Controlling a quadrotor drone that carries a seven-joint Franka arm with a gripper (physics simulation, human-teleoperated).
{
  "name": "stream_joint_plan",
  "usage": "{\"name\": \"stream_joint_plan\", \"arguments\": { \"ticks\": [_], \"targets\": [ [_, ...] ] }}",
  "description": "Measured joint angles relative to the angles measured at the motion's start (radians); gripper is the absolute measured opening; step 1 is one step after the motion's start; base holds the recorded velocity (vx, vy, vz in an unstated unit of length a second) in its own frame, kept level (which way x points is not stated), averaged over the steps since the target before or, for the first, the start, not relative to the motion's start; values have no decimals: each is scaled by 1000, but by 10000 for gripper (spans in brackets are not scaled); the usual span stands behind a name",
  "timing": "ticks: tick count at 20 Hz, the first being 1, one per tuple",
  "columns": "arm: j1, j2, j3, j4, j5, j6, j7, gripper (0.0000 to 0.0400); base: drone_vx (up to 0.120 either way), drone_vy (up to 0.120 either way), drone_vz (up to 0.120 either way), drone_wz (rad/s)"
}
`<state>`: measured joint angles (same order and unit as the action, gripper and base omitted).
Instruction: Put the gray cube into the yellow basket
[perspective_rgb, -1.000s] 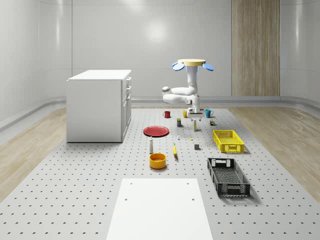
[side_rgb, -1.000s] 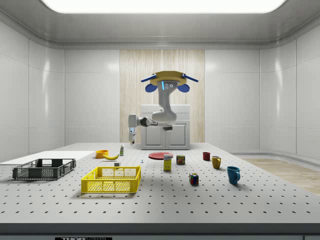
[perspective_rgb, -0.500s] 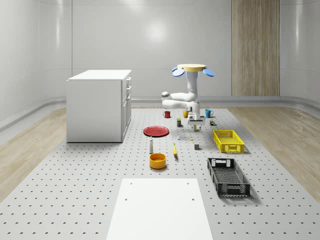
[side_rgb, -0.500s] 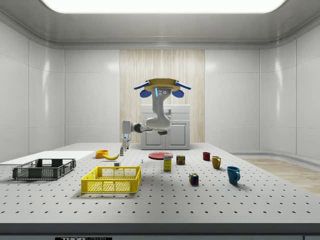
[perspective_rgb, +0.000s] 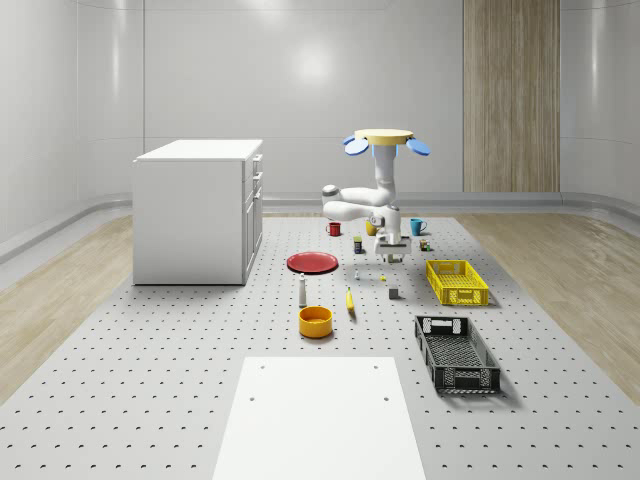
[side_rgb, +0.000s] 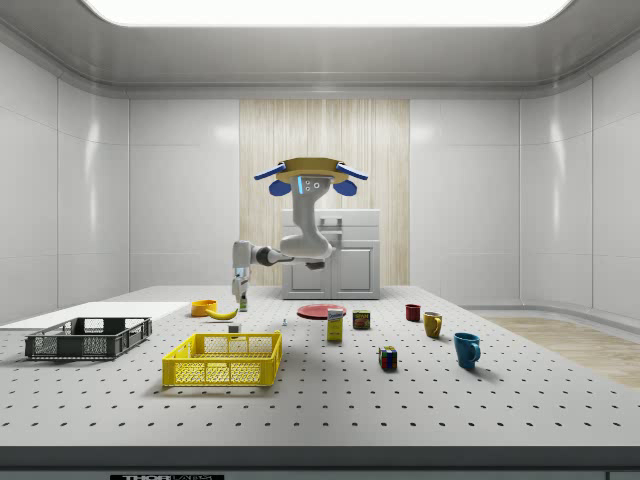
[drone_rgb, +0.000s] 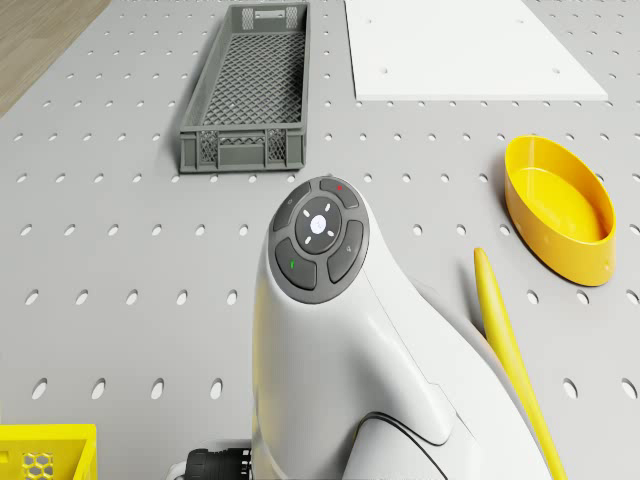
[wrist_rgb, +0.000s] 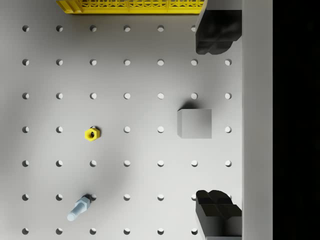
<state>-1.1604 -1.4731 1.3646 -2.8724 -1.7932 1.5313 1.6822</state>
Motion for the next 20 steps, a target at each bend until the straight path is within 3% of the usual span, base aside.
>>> {"name": "stream_joint_plan", "arguments": {
  "ticks": [4,10,20],
  "targets": [
    [-2,-7,1,0,3,7,1,400,50,0,-100,0],
    [-6,-19,-34,7,-28,29,1,400,7,0,0,0],
    [-31,-31,-188,52,-171,98,-1,400,0,0,0,0]
  ]
}}
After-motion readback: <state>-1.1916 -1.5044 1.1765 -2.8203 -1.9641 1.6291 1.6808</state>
